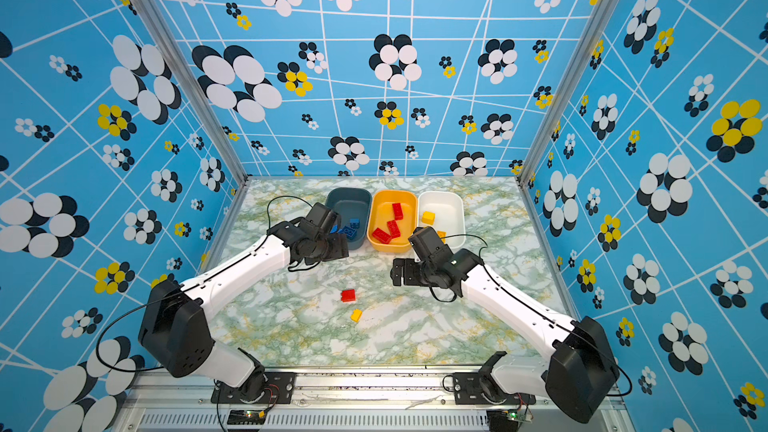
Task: Sort the legos into containers by color
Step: 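Move the left gripper back over the small red brick on the table, then lower the left gripper around the small red brick and close it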
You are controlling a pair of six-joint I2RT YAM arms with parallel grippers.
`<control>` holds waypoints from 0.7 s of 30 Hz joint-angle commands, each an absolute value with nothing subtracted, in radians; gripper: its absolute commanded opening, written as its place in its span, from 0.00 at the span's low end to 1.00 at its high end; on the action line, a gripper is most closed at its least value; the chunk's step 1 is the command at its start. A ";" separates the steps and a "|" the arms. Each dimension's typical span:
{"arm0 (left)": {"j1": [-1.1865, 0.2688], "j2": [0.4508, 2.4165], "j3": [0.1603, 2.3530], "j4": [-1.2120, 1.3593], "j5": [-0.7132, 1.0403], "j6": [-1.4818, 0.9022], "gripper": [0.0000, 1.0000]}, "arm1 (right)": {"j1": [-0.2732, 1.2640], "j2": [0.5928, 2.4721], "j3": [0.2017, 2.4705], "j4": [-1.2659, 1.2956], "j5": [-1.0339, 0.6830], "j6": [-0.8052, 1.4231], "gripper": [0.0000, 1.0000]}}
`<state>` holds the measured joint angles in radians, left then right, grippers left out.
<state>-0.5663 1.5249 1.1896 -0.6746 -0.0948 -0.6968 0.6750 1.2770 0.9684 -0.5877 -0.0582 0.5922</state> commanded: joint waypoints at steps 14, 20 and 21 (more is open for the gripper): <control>-0.737 1.543 1.037 -0.722 0.031 -0.816 0.88 | 0.680 1.238 0.934 -0.575 -0.043 0.617 0.99; -0.756 1.607 1.043 -0.706 0.025 -0.824 0.86 | 0.680 1.219 0.925 -0.580 -0.037 0.623 0.99; -0.756 1.612 1.045 -0.701 0.021 -0.827 0.86 | 0.680 1.217 0.922 -0.581 -0.035 0.624 0.99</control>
<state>-0.7517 1.5974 1.0500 -0.7109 0.0166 -0.8070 0.6750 1.2415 0.9413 -0.5858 -0.0570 0.6144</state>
